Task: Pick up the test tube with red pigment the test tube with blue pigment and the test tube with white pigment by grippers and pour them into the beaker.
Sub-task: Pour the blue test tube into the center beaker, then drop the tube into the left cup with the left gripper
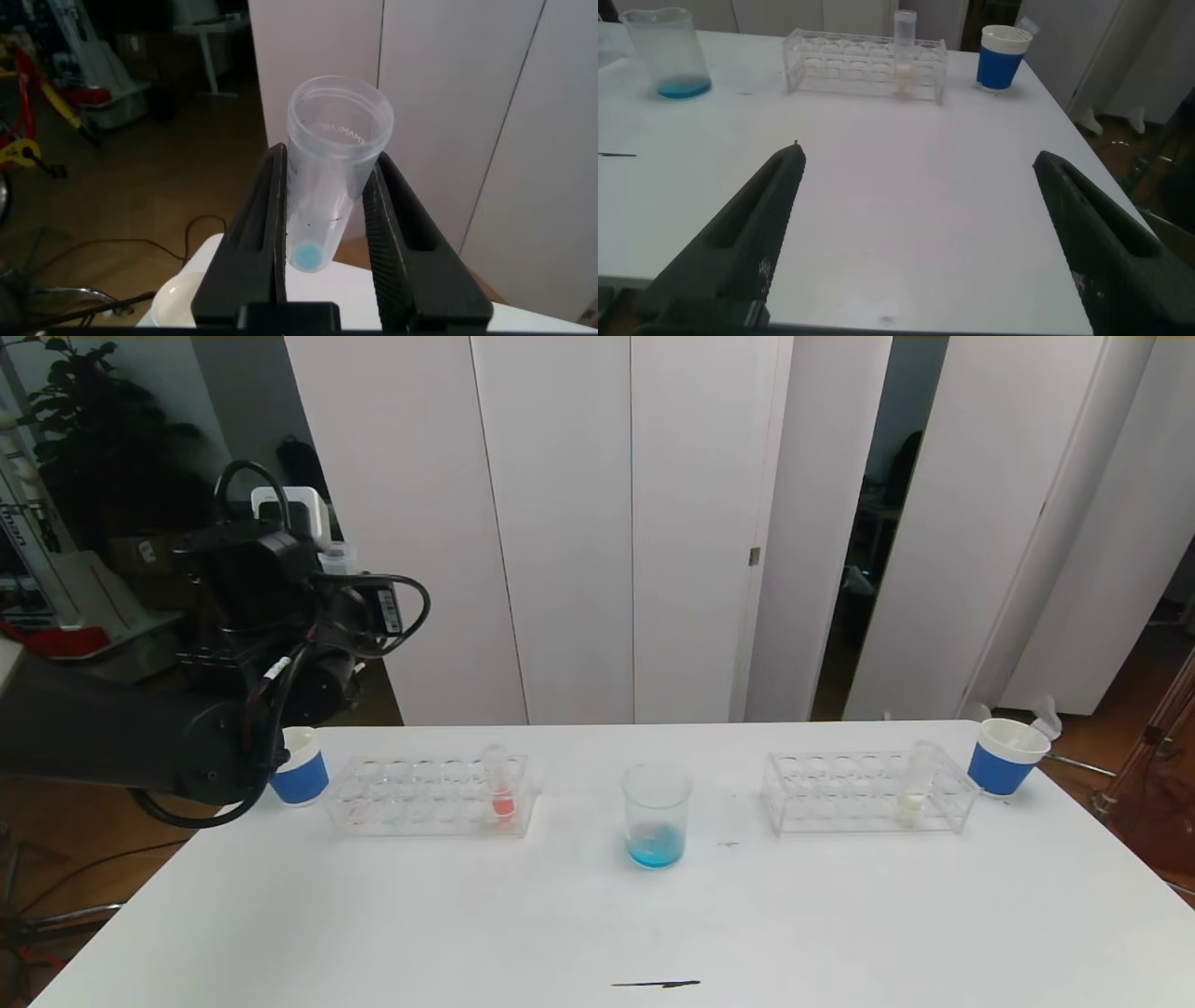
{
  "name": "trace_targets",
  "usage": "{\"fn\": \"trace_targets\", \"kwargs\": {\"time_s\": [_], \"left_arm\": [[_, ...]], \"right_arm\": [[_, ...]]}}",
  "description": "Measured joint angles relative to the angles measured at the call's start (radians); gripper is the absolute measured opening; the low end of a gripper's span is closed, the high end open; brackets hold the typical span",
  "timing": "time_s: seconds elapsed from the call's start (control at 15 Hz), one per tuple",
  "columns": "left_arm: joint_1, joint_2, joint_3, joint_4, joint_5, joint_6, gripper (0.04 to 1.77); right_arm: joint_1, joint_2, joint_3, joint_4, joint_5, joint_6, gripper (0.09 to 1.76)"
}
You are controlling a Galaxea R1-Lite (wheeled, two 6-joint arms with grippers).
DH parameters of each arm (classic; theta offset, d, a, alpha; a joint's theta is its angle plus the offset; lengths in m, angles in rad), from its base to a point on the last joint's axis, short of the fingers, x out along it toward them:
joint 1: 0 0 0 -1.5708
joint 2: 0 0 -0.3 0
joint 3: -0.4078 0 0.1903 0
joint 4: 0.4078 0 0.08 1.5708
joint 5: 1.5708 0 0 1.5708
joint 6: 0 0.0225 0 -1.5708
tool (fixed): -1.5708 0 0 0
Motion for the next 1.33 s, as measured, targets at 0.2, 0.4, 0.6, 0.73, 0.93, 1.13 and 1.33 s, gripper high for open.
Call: {"fn": "trace_targets", "kwargs": {"time_s": [0.2, 0.4, 0.6, 0.73, 0.93, 1.13, 1.33], "left_arm": [[0.117, 0.046, 0.013, -0.158, -0.010, 0.051, 0.58], [0.181, 0.107, 0.025, -0.218, -0.010, 0.038, 0.58], [0.232, 0.183, 0.040, -0.267, -0.018, 0.002, 0.58], [0.257, 0.236, 0.044, -0.275, -0.021, -0.016, 0.58], [0.284, 0.303, 0.048, -0.276, -0.073, -0.073, 0.58], [0.307, 0.360, 0.048, -0.280, -0.098, -0.091, 0.58], [0.322, 0.401, 0.055, -0.283, -0.098, -0.095, 0.58]], "right_arm": [[0.000, 0.000, 0.000, 0.000, 0.000, 0.000, 1.75], [0.000, 0.000, 0.000, 0.001, 0.001, -0.001, 1.75], [0.000, 0.000, 0.000, 0.000, 0.001, 0.000, 1.75], [0.000, 0.000, 0.000, 0.000, 0.000, 0.000, 1.75], [0.000, 0.000, 0.000, 0.000, 0.000, 0.000, 1.75], [0.000, 0.000, 0.000, 0.000, 0.000, 0.000, 1.75], [0.000, 0.000, 0.000, 0.000, 0.000, 0.000, 1.75]]}}
